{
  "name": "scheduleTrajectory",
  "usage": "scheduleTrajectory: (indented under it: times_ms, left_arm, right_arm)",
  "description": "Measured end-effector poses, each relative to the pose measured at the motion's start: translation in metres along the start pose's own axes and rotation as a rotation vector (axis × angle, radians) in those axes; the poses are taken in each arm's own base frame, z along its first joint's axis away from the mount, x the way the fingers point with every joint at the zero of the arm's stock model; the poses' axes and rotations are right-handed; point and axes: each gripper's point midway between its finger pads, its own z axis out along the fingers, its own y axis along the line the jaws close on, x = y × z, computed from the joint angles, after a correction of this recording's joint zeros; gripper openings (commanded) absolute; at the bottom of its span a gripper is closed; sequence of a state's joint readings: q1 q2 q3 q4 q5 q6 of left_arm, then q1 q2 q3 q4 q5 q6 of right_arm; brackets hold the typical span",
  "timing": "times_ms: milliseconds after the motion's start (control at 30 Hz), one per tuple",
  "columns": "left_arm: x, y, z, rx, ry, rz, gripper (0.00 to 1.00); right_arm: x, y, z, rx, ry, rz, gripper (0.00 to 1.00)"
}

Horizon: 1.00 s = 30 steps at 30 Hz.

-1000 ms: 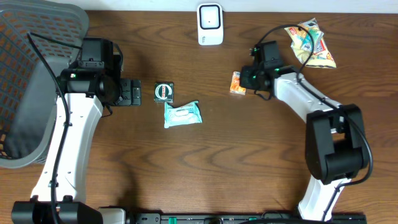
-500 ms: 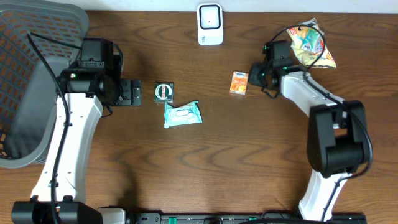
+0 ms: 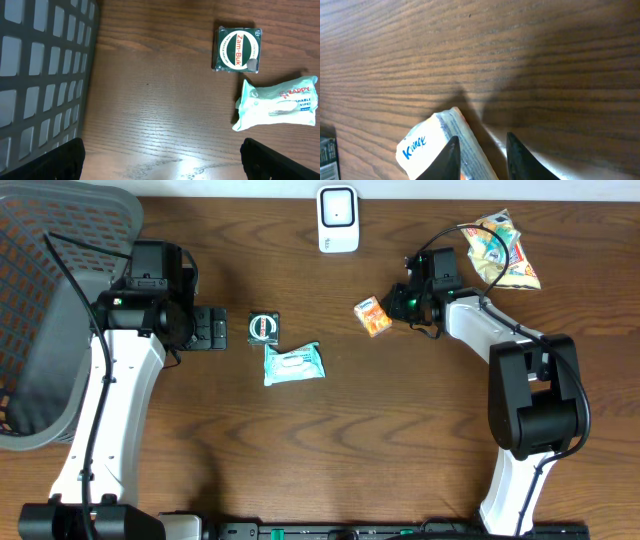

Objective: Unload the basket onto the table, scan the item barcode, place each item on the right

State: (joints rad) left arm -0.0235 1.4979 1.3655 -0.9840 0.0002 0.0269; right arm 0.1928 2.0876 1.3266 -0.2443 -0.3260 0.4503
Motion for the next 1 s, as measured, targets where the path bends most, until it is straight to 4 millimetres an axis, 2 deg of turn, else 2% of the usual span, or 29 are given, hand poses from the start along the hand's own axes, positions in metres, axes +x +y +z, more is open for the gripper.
scheduleTrajectory:
  times_ms: [133,233,433,533,567,600,633,1000]
  left_arm:
    - [0.0,0.0,0.0,0.0,0.0,0.0,0.98]
    - [0.0,0.0,0.0,0.0,0.0,0.0,0.98]
    - [0.0,0.0,0.0,0.0,0.0,0.0,0.98]
    - [0.0,0.0,0.0,0.0,0.0,0.0,0.98]
    - [0.0,0.0,0.0,0.0,0.0,0.0,0.98]
    - [0.0,0.0,0.0,0.0,0.0,0.0,0.98]
    - [0.0,0.0,0.0,0.0,0.0,0.0,0.98]
    - [0.0,0.0,0.0,0.0,0.0,0.0,0.98]
  right_arm:
    - [0.003,-0.002,-0.002,0.002,0.016,0.003,0.32]
    - [0.002,-0.002,-0.01,0.004,0.021,-0.022,0.38]
    - [-0.012,0.022,-0.041,-0.032,-0.035,-0.16,0.48]
    - [-0.011,0.028,-0.047,-0.037,-0.034,-0.209,0.65]
    - [-0.007,0.029,-0.046,-0.035,-0.022,-0.218,0.76]
    - [-0.003,0.028,-0.046,-0.03,-0.007,-0.221,0.92]
    - [0.0,0.027,-0.045,-0.025,0.005,-0.225,0.99]
    - [0.0,0.029,-0.044,-0.012,-0.001,-0.253,0.99]
